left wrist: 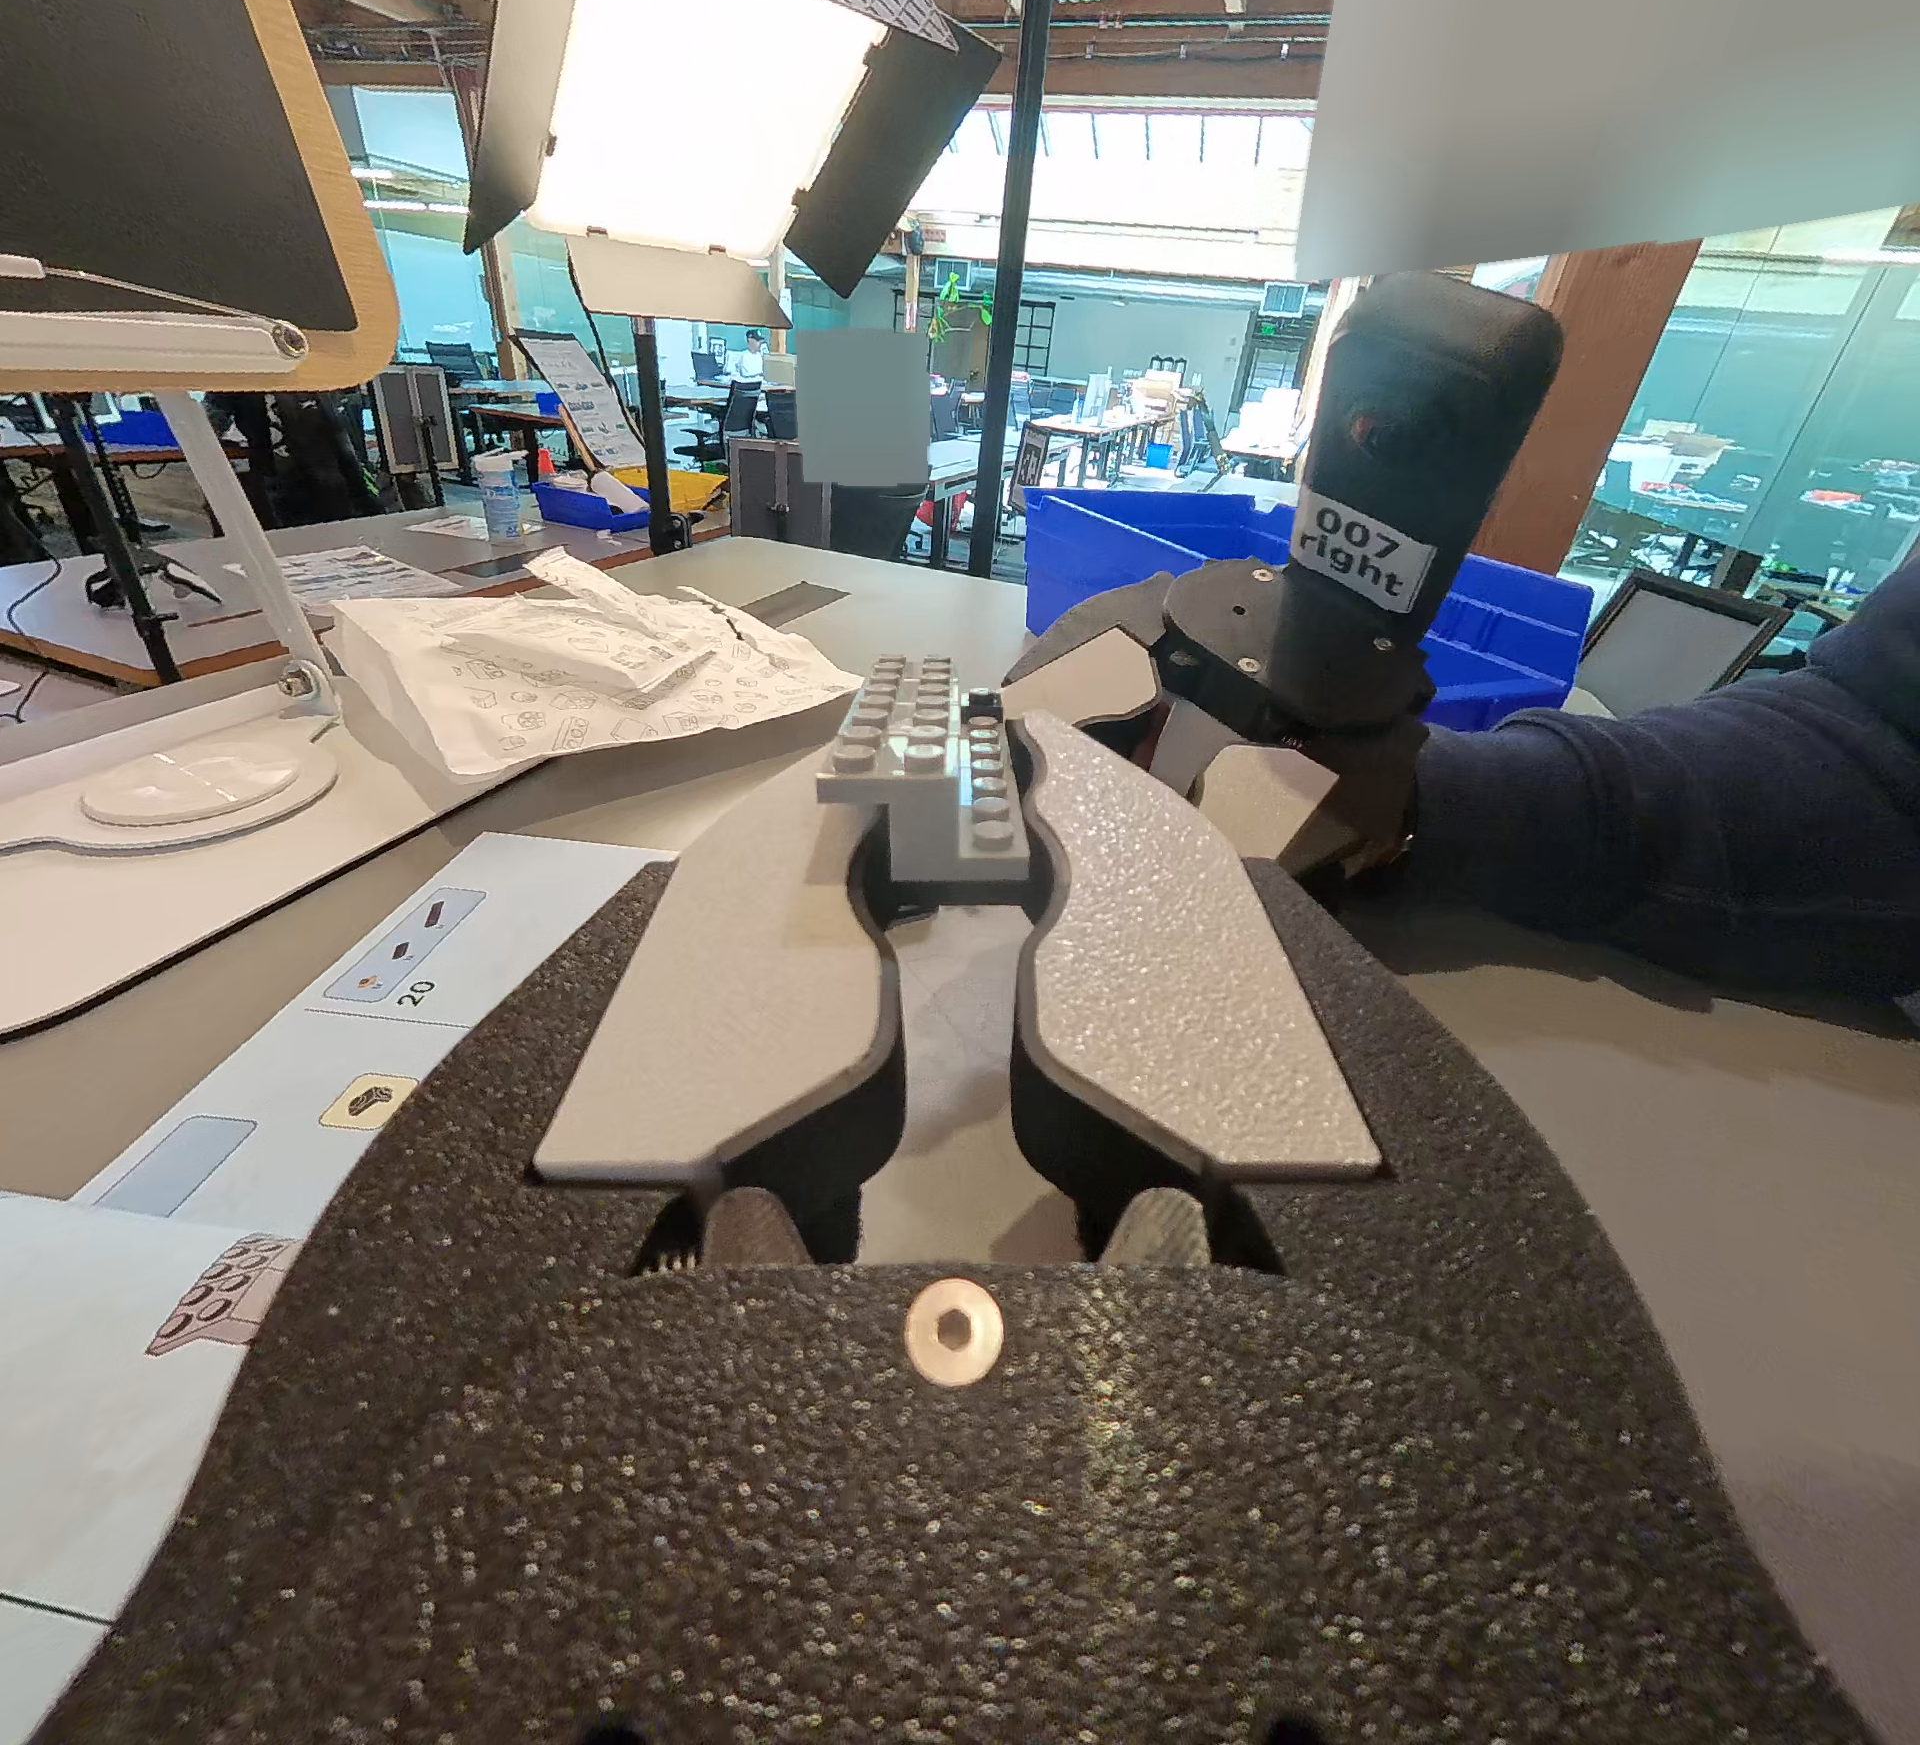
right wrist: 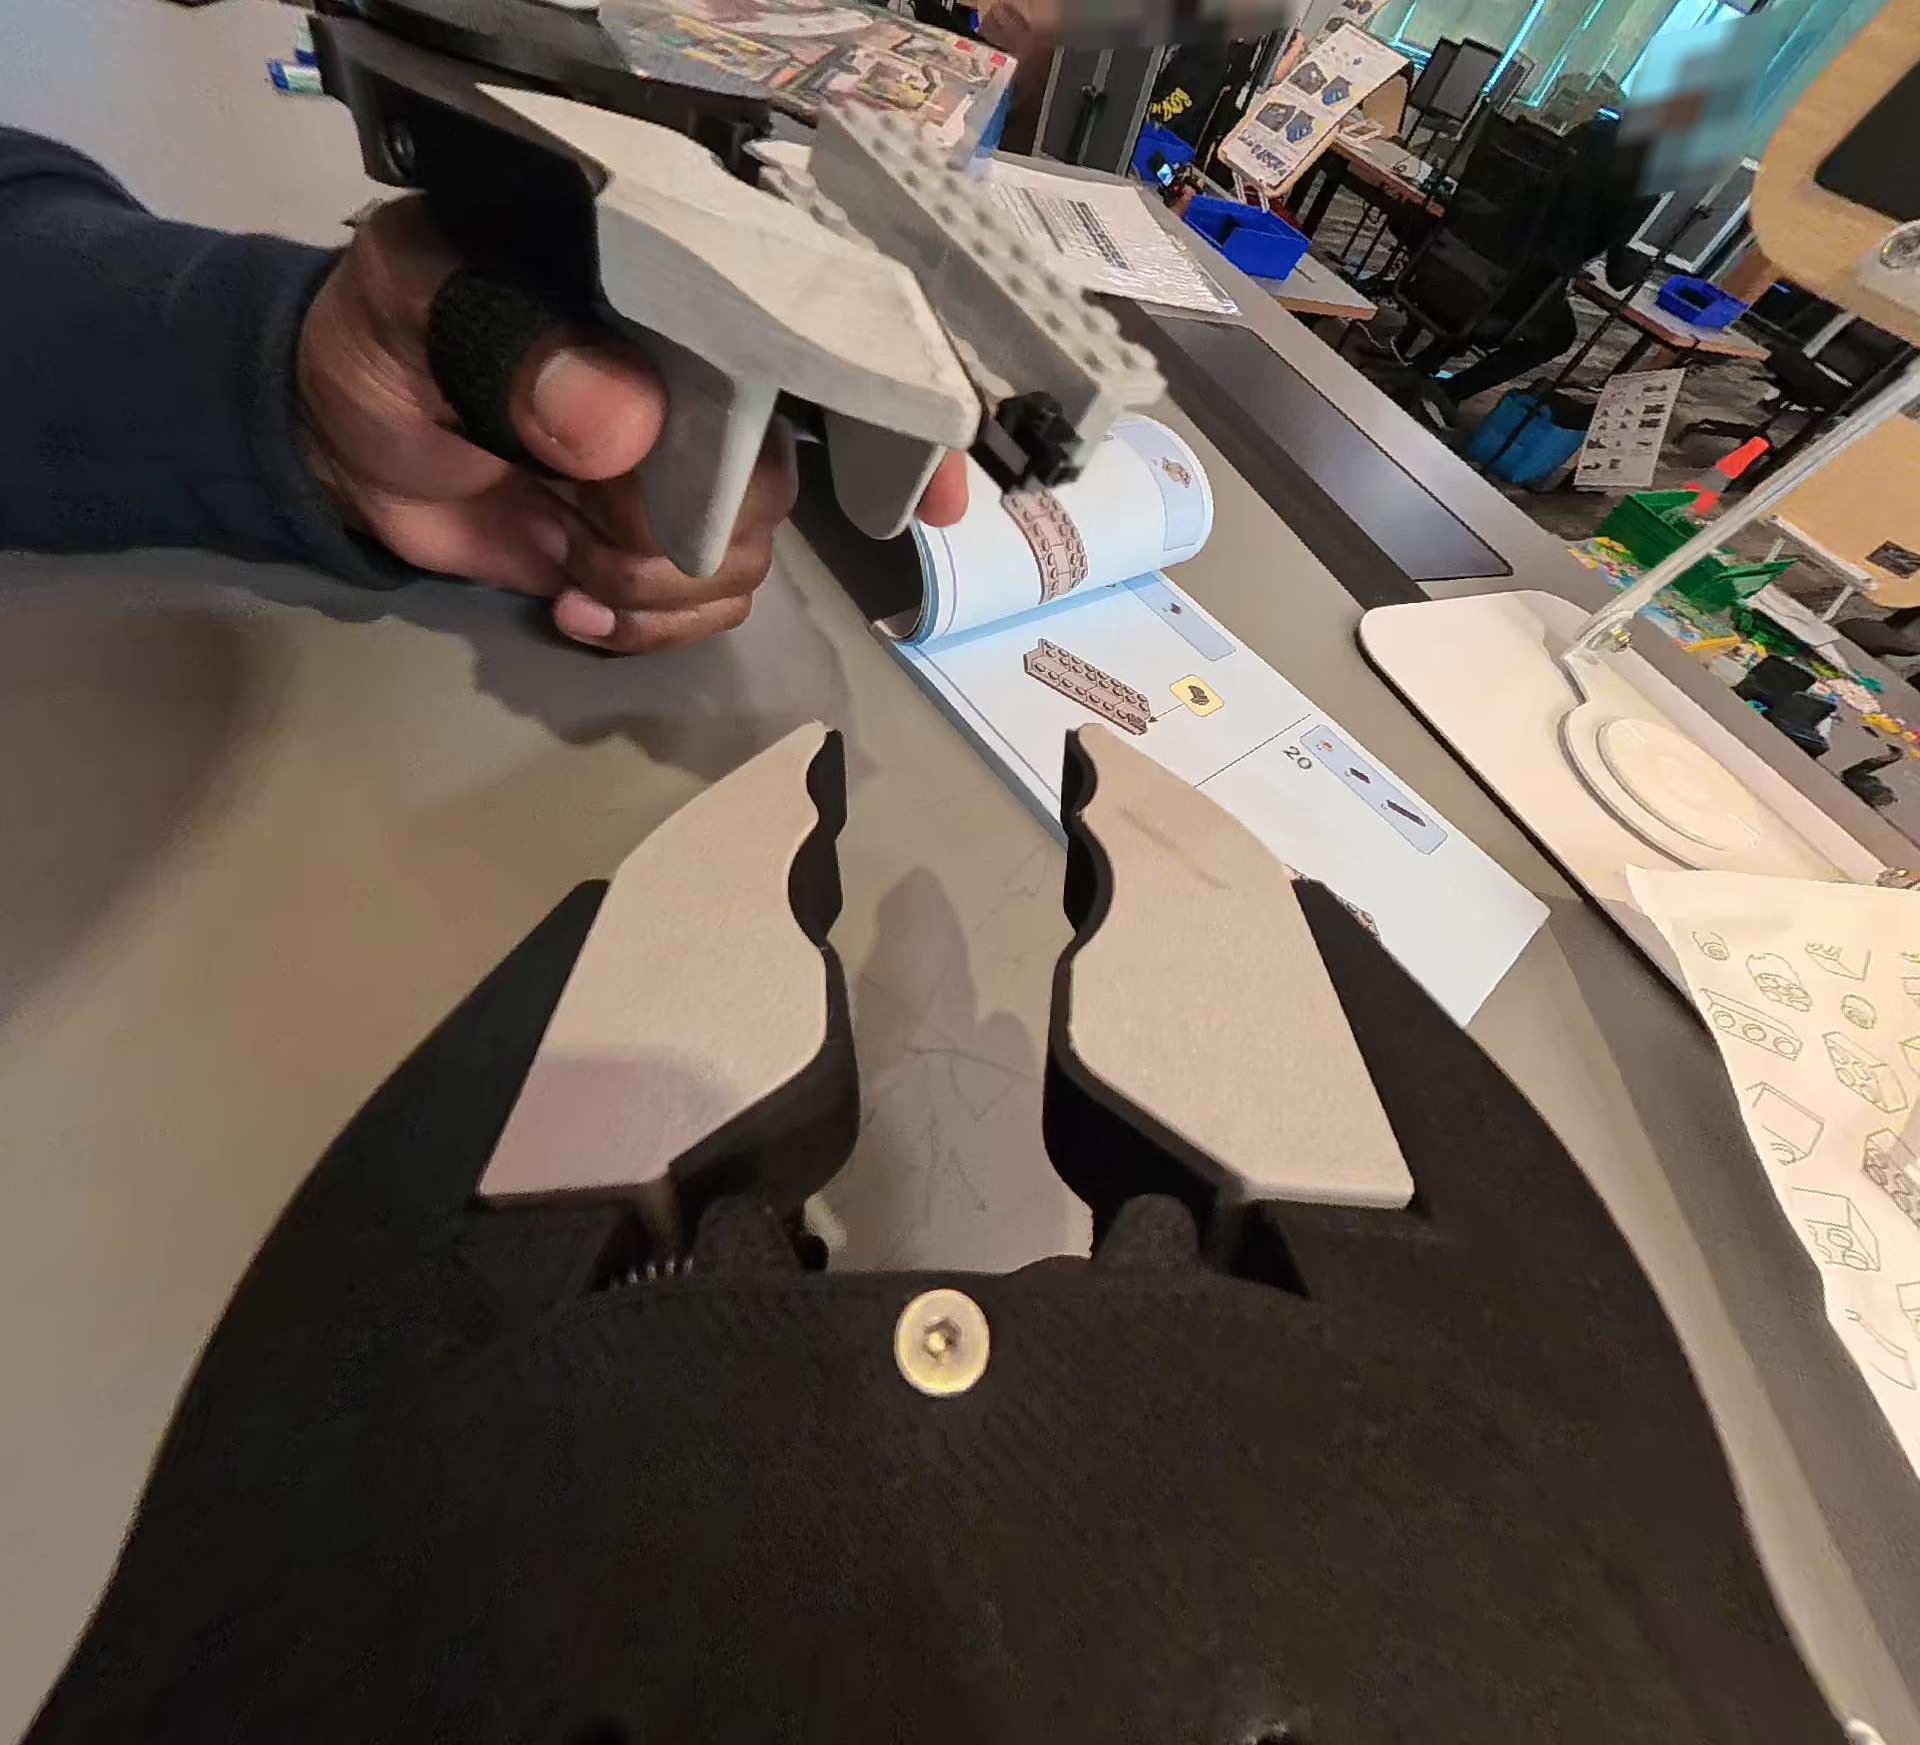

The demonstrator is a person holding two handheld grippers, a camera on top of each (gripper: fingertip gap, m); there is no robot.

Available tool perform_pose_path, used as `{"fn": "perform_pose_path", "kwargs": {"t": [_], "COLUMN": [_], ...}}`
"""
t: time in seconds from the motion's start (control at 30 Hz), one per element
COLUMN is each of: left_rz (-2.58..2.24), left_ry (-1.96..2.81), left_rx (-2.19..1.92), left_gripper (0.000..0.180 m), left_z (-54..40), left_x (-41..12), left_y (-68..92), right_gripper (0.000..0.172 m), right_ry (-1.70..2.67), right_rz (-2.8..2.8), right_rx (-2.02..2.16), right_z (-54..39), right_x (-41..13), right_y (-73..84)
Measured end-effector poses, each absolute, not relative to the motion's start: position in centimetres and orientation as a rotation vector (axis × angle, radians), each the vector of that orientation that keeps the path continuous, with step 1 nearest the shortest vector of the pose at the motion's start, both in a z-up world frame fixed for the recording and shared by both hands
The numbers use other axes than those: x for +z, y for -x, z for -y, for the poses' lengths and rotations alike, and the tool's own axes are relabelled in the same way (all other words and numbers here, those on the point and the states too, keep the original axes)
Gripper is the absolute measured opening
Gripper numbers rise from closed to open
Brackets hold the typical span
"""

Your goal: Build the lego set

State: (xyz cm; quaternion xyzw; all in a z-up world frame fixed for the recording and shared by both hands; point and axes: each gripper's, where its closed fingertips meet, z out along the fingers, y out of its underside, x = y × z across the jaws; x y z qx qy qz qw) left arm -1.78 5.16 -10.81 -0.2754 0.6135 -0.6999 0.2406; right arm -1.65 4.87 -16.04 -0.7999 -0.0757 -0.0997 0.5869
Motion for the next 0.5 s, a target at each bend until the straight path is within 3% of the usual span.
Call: {"fn": "perform_pose_path", "kwargs": {"t": [0.5], "left_rz": [-1.574], "left_ry": [0.715], "left_rx": [-2.034], "left_gripper": [0.017], "left_z": [-6.2], "left_x": [-9.7], "left_y": [2.3], "right_gripper": [0.039], "right_ry": [1.854], "right_rz": [0.180], "right_rx": [-0.210], "right_z": [-5.3], "right_x": [-15.9], "right_y": [1.7]}}
